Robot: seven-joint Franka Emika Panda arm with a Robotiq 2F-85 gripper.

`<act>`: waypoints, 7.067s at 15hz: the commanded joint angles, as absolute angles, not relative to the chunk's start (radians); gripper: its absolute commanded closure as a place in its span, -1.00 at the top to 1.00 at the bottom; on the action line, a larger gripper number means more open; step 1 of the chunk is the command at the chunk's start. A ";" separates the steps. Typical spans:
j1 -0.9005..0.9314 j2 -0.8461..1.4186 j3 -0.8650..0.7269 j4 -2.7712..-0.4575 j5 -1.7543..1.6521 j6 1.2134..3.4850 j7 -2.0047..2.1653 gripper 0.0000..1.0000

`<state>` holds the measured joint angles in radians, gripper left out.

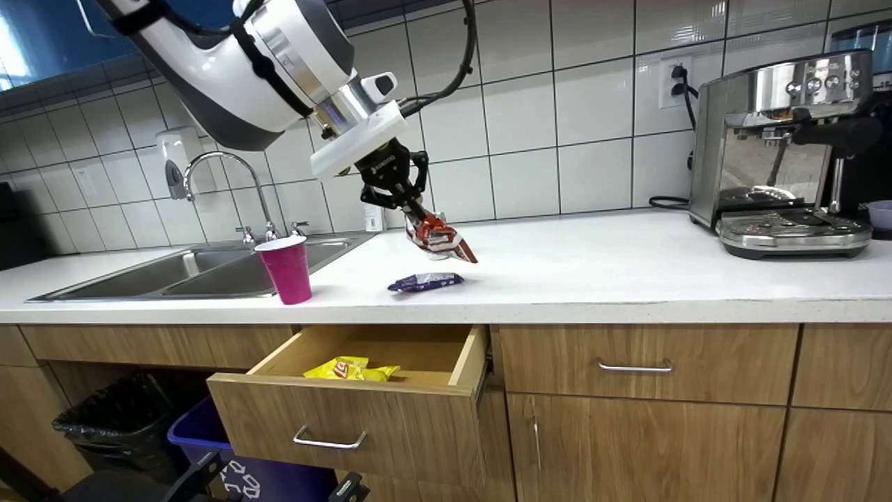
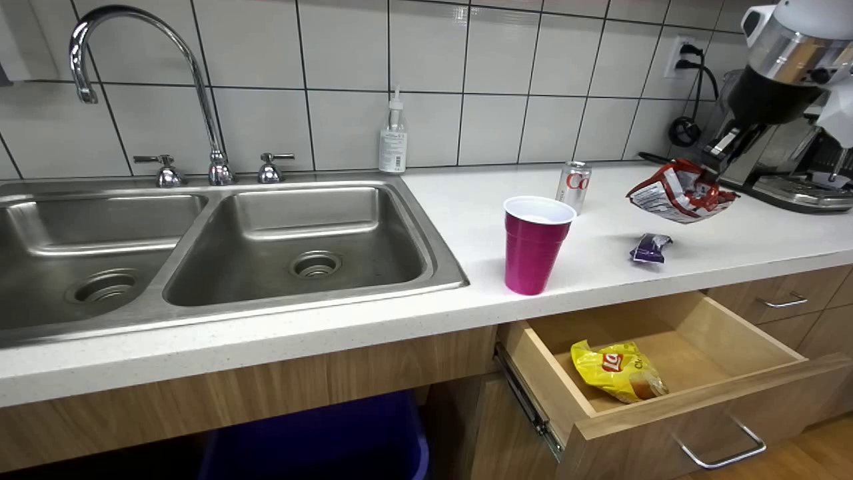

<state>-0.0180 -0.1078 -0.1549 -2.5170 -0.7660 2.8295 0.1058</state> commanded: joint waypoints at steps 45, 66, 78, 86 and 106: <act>0.034 -0.215 -0.137 -2.777 -0.524 2.627 -0.040 -1.00; -0.037 0.092 -0.085 -2.582 -0.637 2.648 0.061 -1.00; -0.011 0.138 -0.094 -2.536 -0.637 2.642 0.065 0.57; -0.025 0.093 -0.066 -2.583 -0.464 2.637 -0.032 1.00; -0.009 -0.098 -0.010 -2.613 0.060 2.257 -0.283 1.00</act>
